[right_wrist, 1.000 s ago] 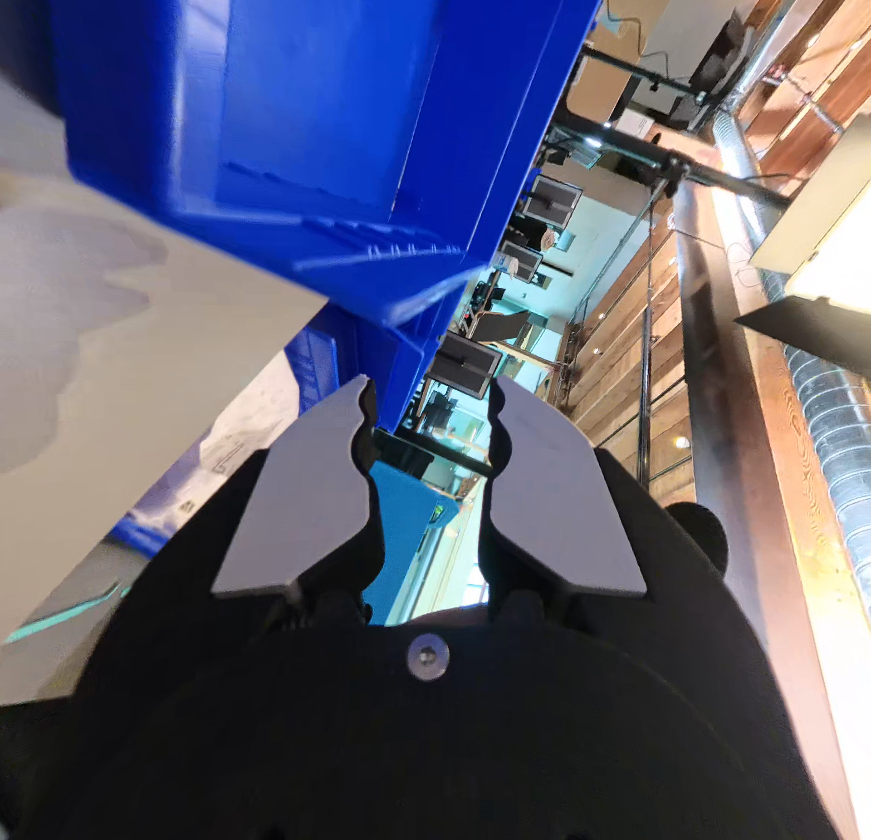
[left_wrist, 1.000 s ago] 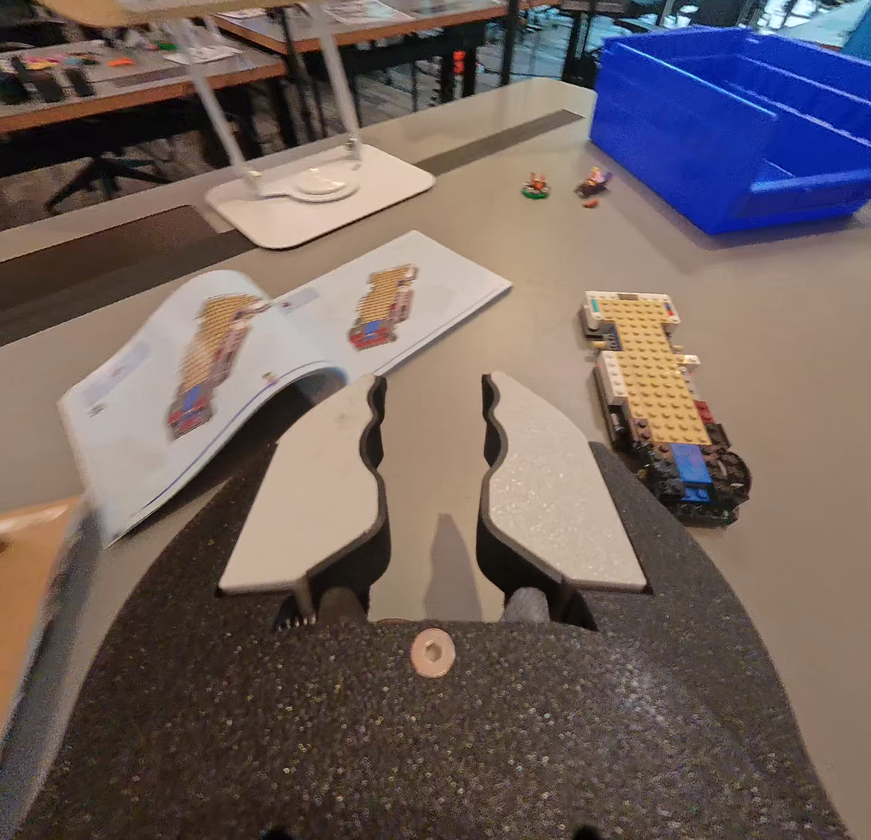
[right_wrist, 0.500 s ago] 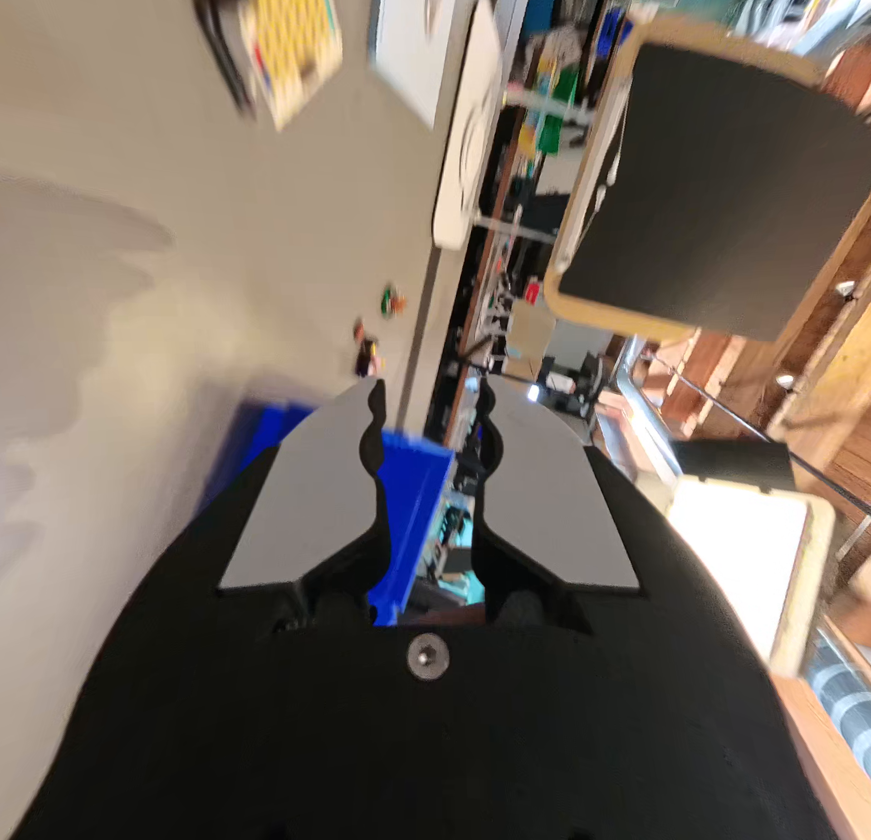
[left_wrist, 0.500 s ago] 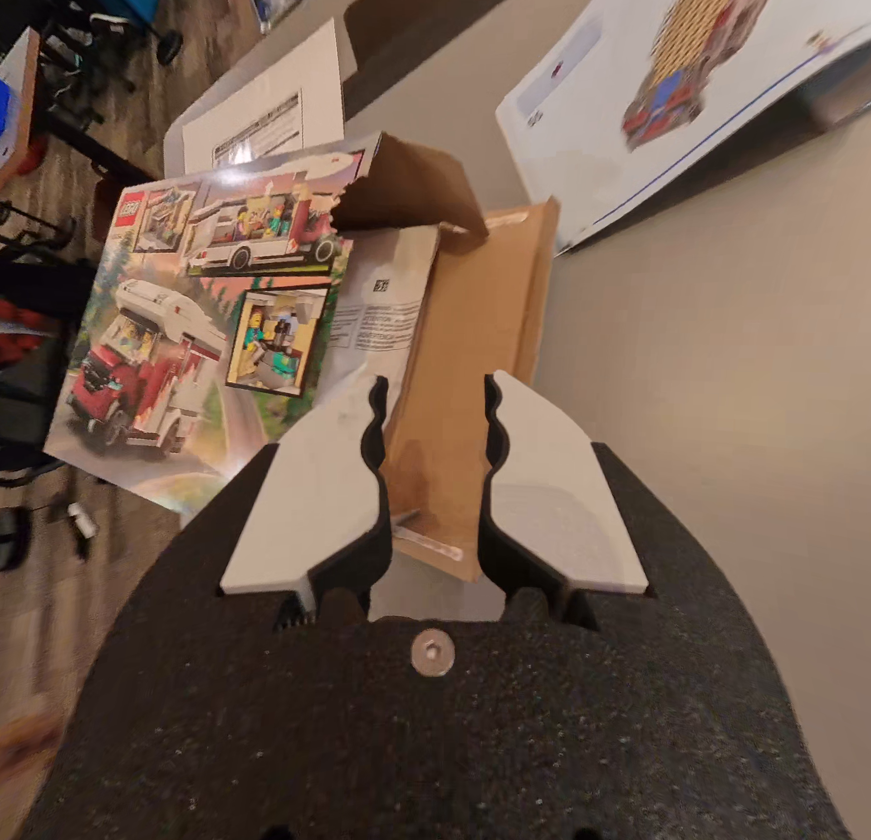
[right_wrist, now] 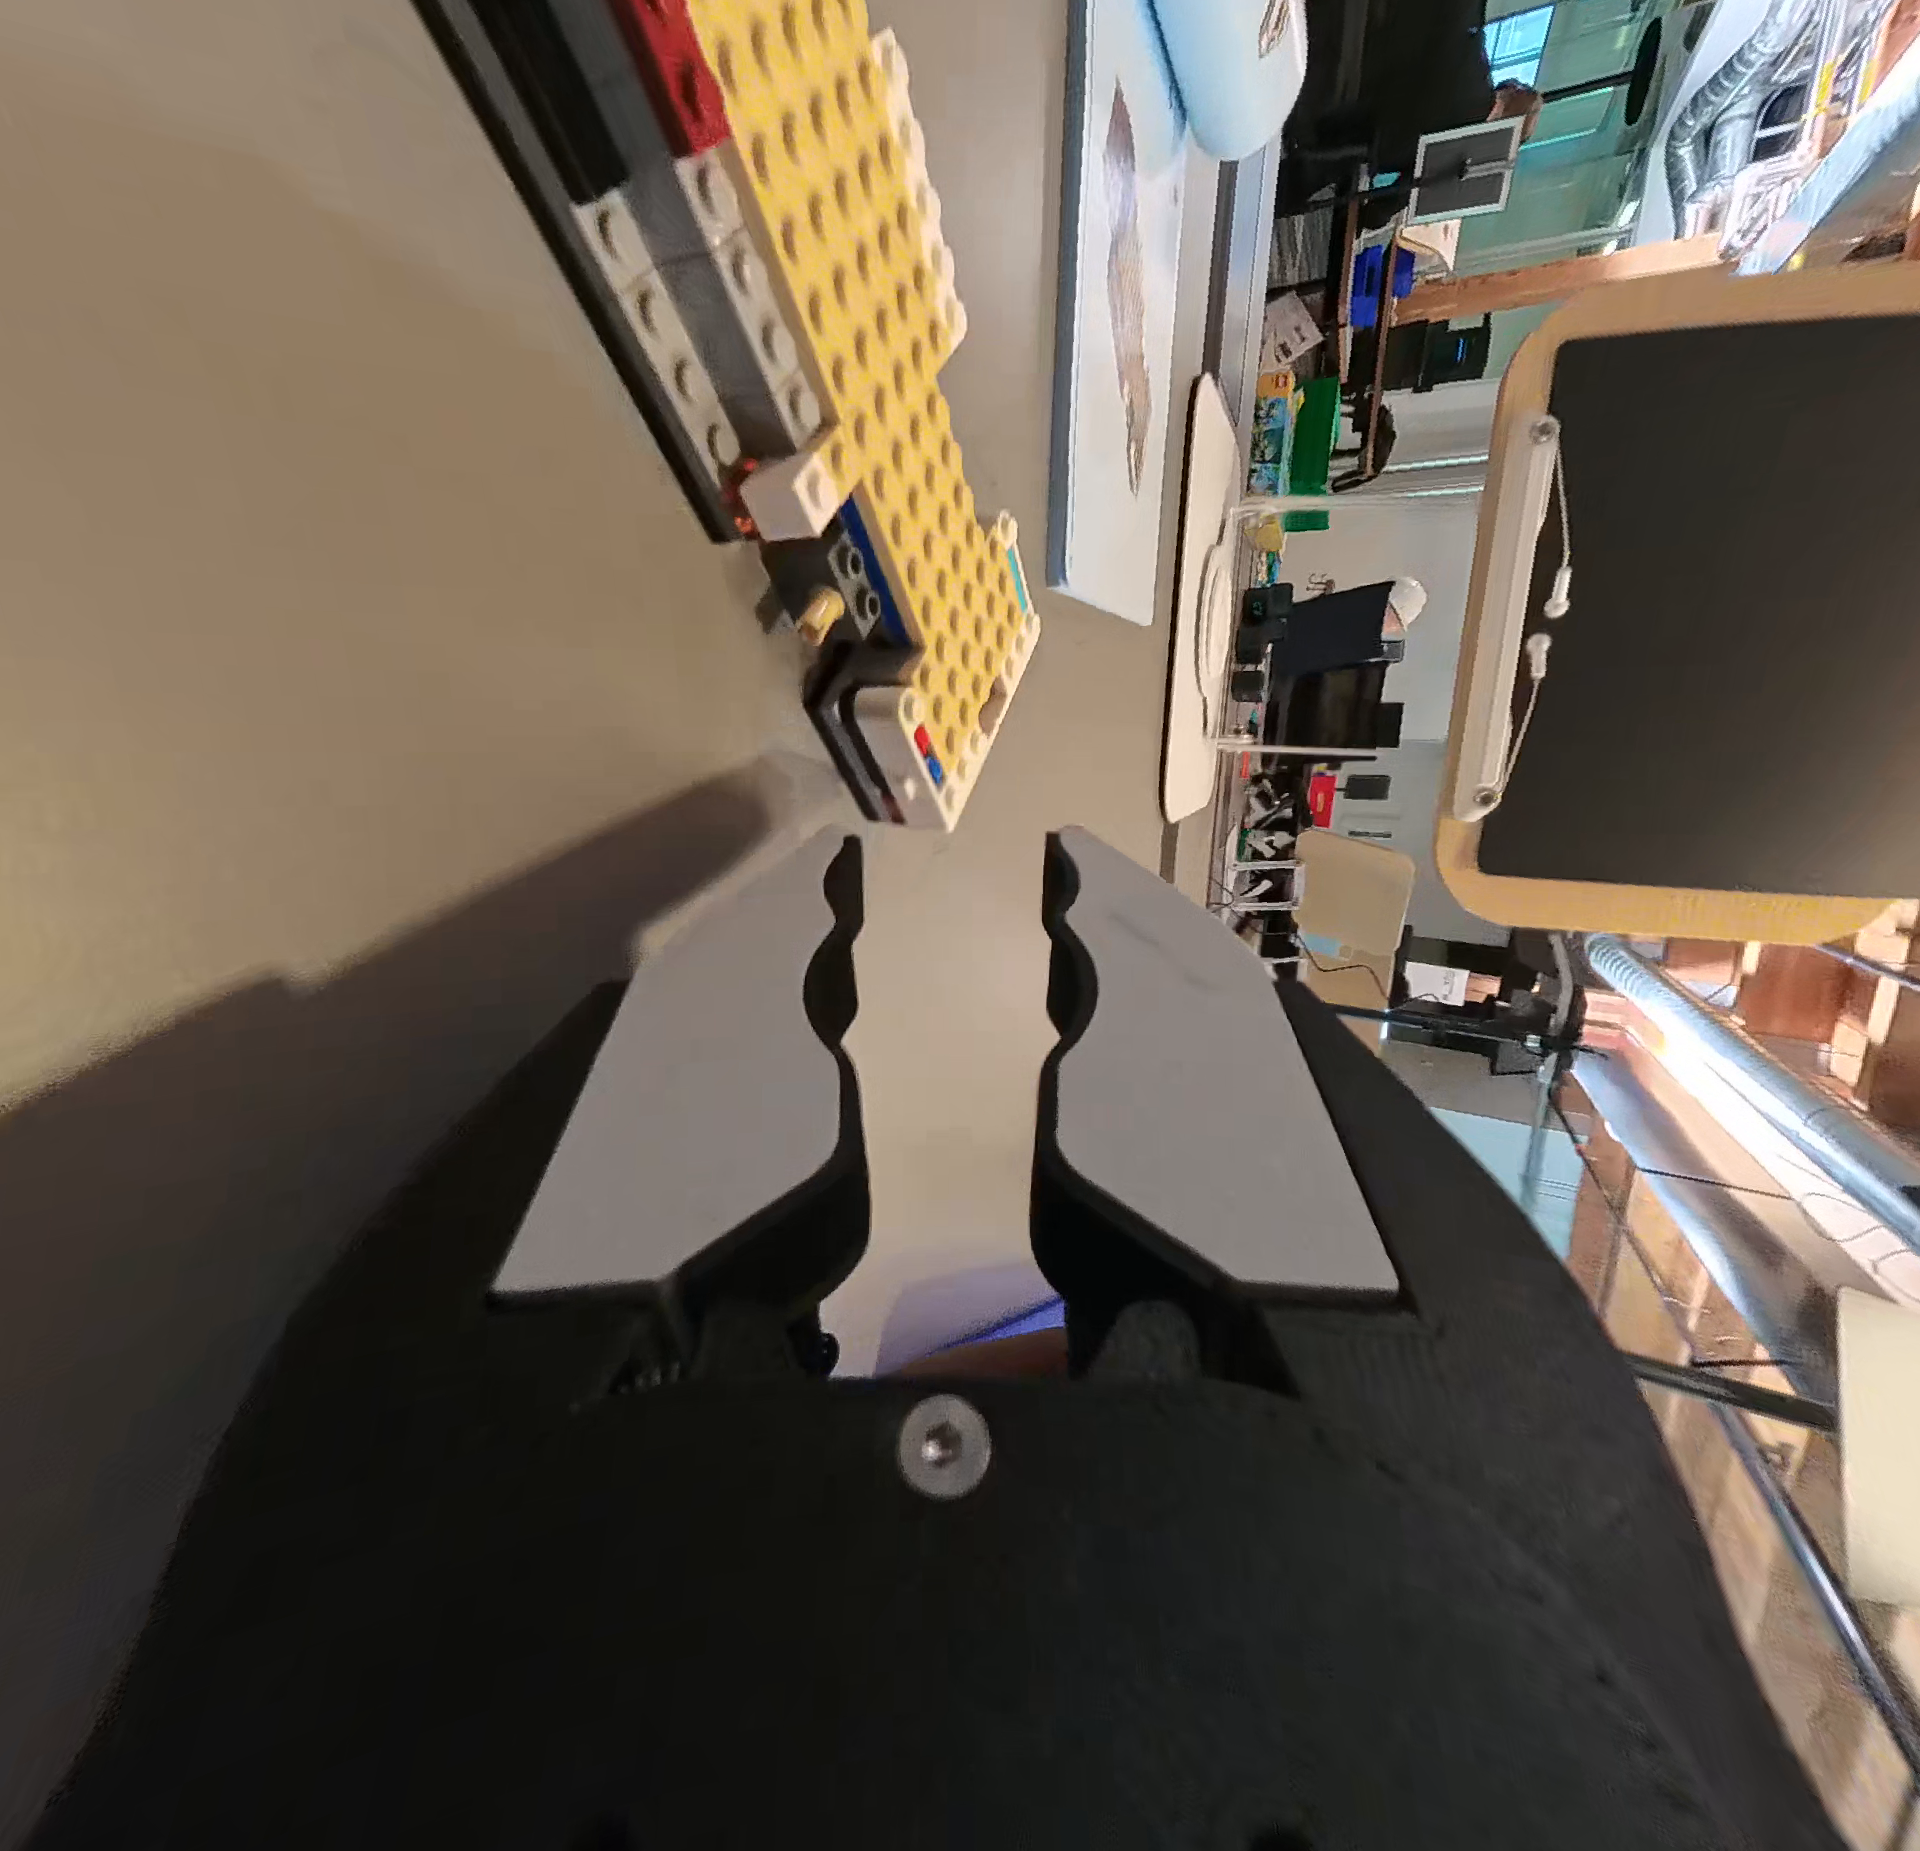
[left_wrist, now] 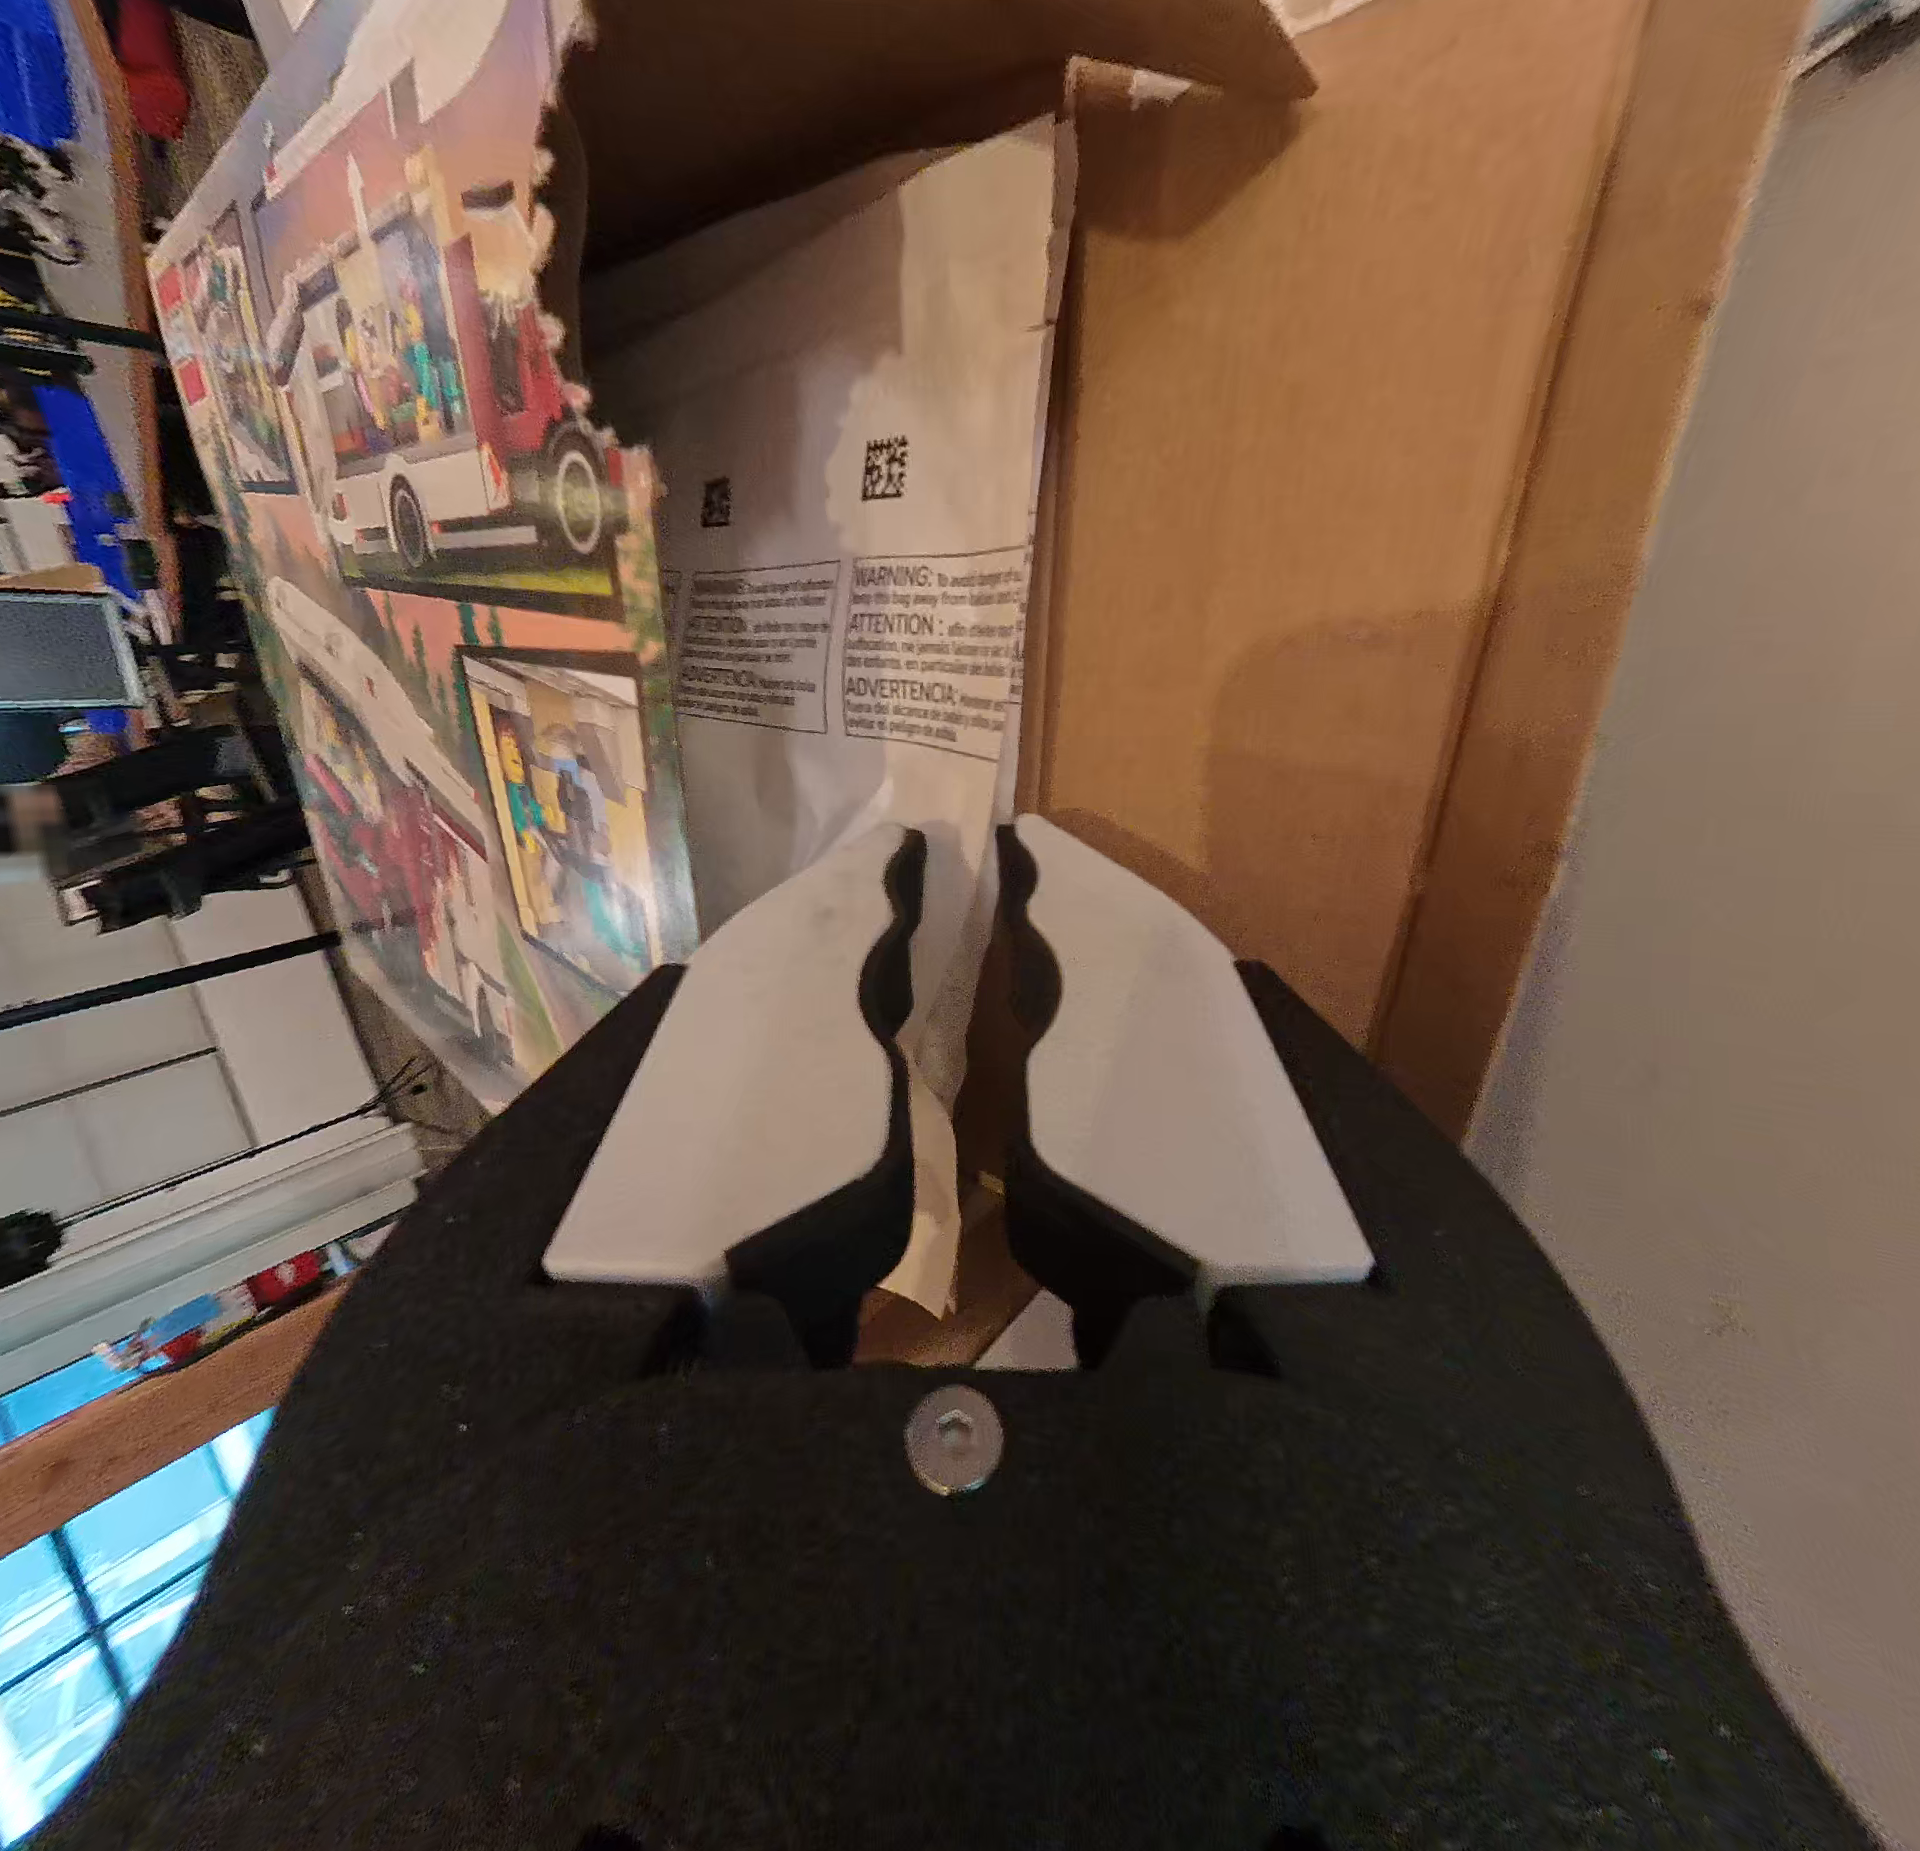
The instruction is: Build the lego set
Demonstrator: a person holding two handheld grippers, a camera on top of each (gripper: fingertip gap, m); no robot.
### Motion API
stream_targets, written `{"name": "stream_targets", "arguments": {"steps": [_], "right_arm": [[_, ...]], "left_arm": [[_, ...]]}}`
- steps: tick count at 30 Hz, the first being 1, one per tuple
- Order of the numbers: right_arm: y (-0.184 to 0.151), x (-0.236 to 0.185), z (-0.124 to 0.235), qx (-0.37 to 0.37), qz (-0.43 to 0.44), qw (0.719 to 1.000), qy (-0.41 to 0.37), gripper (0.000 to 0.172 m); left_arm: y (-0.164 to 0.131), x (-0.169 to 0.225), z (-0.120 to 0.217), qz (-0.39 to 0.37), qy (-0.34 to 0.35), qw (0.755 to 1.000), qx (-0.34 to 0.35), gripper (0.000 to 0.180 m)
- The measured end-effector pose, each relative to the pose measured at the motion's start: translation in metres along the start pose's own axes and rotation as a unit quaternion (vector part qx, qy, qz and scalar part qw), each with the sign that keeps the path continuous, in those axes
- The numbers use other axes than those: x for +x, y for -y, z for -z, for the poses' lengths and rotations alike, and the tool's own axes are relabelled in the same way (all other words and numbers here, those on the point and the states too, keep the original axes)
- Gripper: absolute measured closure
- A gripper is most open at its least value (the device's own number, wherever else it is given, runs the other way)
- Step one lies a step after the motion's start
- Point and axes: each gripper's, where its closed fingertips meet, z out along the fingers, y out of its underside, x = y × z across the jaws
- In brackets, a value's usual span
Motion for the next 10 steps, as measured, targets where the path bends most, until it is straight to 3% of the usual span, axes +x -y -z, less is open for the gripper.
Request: {"name": "stream_targets", "arguments": {"steps": [3,10], "right_arm": [[-0.008,-0.004,0.000,0.000,-0.018,1.000,0.008,0.143],[-0.009,-0.002,0.003,0.001,-0.041,0.999,0.010,0.143]], "left_arm": [[0.001,-0.004,-0.002,-0.016,0.025,1.000,-0.004,0.180],[0.010,-0.004,0.019,-0.019,-0.006,0.999,0.046,0.180]]}}
